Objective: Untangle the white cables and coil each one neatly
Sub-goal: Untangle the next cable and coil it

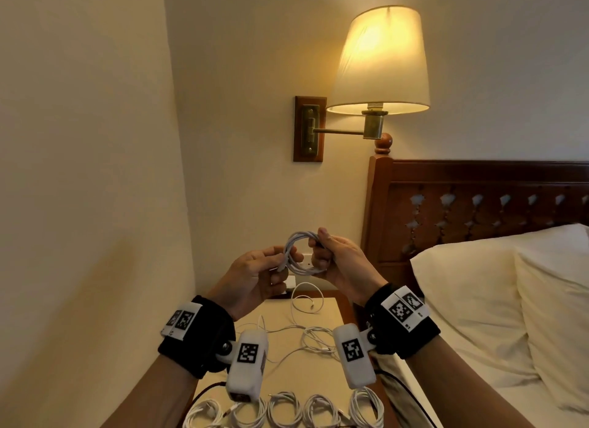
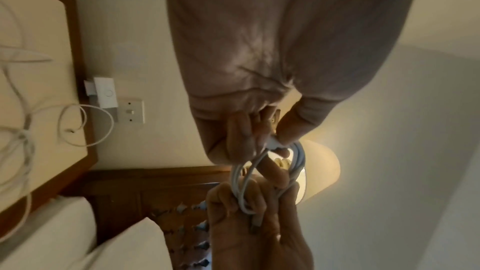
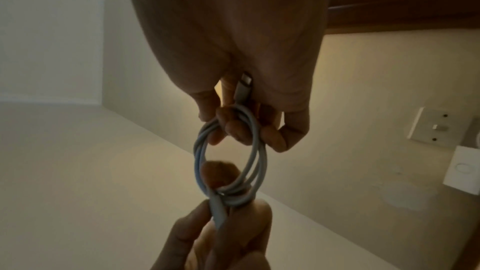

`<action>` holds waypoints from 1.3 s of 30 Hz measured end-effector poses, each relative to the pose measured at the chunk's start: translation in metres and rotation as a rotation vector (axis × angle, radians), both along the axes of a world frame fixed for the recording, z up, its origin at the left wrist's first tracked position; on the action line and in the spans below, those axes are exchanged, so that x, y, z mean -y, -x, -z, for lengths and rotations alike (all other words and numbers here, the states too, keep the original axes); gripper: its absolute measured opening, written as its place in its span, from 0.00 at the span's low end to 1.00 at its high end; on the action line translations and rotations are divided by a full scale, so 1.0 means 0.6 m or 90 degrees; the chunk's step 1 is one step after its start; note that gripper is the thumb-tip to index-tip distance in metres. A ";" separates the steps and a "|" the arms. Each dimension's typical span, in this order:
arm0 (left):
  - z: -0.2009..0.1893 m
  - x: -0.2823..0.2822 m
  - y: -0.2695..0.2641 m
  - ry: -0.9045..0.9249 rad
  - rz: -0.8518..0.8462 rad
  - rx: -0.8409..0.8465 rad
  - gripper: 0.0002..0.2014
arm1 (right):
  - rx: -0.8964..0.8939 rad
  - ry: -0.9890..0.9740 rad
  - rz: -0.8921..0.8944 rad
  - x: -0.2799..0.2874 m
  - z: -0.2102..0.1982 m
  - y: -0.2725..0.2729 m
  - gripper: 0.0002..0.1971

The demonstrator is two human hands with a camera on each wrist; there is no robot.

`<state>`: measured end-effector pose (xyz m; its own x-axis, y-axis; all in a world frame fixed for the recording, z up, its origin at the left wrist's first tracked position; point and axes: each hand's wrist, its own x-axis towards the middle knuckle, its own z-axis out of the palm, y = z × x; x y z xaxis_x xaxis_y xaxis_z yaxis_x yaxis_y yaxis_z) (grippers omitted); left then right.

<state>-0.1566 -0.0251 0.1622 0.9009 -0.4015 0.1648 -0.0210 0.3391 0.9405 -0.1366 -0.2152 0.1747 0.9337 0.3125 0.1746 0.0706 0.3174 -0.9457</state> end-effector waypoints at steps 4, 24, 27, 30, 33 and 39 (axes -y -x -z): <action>0.023 0.003 0.008 -0.008 0.053 -0.050 0.10 | 0.022 0.073 0.012 0.009 0.025 0.008 0.15; 0.272 -0.110 -0.003 -0.826 -0.405 0.187 0.11 | -0.089 0.415 0.077 0.126 0.310 0.123 0.07; 0.340 -0.144 0.004 -0.942 -0.403 0.178 0.08 | -0.116 0.577 0.034 0.161 0.402 0.163 0.05; 0.402 -0.175 0.013 -0.967 -0.355 0.189 0.09 | -0.173 0.625 0.080 0.197 0.482 0.197 0.04; 0.436 -0.182 0.032 -1.045 -0.331 0.169 0.12 | -0.277 0.637 0.027 0.220 0.542 0.223 0.13; 0.475 -0.185 0.064 -1.022 -0.357 0.181 0.11 | -0.265 0.667 0.125 0.227 0.558 0.233 0.15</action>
